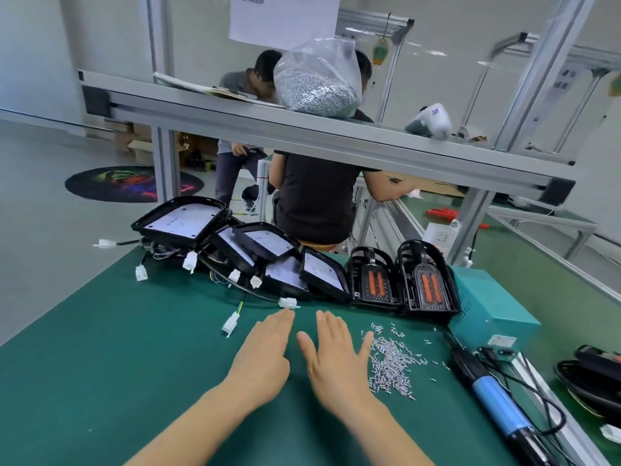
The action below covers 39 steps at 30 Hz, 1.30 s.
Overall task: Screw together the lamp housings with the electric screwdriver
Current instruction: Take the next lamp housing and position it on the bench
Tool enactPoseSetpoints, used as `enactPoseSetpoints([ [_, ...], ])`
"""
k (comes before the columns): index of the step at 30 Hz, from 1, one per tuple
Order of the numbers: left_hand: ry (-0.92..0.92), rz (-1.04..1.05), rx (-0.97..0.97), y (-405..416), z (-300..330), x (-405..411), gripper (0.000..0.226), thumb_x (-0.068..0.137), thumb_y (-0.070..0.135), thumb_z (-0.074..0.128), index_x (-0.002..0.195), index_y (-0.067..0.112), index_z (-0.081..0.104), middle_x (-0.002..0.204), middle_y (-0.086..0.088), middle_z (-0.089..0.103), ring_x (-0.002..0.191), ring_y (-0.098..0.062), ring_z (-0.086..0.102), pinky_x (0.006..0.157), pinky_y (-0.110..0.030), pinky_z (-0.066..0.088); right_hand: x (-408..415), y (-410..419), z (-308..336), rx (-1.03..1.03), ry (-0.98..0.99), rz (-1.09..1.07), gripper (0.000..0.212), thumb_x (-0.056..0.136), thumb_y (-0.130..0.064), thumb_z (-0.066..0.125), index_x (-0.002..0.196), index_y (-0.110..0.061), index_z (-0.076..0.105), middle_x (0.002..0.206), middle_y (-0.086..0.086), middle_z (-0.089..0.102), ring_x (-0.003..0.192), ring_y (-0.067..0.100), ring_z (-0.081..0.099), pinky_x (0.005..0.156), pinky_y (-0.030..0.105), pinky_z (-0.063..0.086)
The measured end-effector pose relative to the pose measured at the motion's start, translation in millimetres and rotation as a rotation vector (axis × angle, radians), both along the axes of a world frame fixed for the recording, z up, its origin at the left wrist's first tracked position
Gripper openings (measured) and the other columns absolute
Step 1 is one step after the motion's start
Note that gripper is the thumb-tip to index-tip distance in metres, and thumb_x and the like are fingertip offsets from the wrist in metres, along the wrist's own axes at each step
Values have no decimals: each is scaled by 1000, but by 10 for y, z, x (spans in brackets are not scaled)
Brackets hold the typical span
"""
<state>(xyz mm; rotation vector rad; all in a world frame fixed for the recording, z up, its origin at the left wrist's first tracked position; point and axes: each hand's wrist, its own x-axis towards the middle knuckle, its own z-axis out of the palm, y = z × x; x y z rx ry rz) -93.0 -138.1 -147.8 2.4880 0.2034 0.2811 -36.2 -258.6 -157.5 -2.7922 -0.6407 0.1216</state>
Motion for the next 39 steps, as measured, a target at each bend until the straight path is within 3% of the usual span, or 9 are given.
enactPoseSetpoints([
  [7,-241,118,243,500,119,153,68,81,-4,43,145,17,34,152,4,30,141,-12,21,117,-29,11,-60,93,-86,-89,30,72,60,103,-54,13,156,-27,7,164,-7,1,150,14,-4,112,59,-18],
  [11,-334,356,375,1000,260,261,65,78,-5,51,141,9,41,149,-5,36,140,-23,25,116,-42,13,-91,92,-117,-112,28,82,57,102,-54,15,155,-33,7,164,-7,1,150,17,-4,111,60,-17],
  [16,-206,537,508,1629,305,348,69,88,6,52,150,11,20,157,-5,19,146,-24,11,117,-47,2,-104,102,-136,-74,6,88,55,102,-54,18,154,-36,9,163,-10,2,150,15,-5,111,59,-18],
  [20,-165,509,593,1942,313,373,59,86,1,54,143,10,38,149,-6,37,141,-25,24,116,-48,6,-87,138,-149,-79,-18,88,55,102,-54,19,154,-38,8,162,-11,1,150,12,-5,111,58,-18],
  [25,-174,445,694,2114,353,434,35,83,-1,55,115,13,60,119,-3,61,116,-26,51,111,-41,18,-78,190,-142,-81,-52,86,55,101,-56,22,153,-41,9,162,-13,2,149,10,-4,112,57,-17],
  [28,-186,437,748,2133,443,462,22,81,-3,56,93,14,61,91,-1,64,90,-25,57,92,-32,33,-75,200,-120,-81,-60,92,55,101,-56,23,152,-41,10,161,-14,1,149,9,-5,112,56,-17],
  [35,-214,374,793,2198,522,382,17,79,-6,59,88,8,60,80,-8,64,74,-31,58,78,-34,39,-100,185,-61,-53,-57,110,54,101,-55,24,152,-42,12,161,-16,1,149,7,-5,113,53,-18],
  [39,-421,342,808,2184,570,216,20,67,-16,67,75,1,60,65,-12,60,58,-30,56,65,-40,44,-131,181,-37,-6,-48,126,53,101,-53,25,152,-40,14,160,-16,6,148,7,-2,114,50,-16],
])
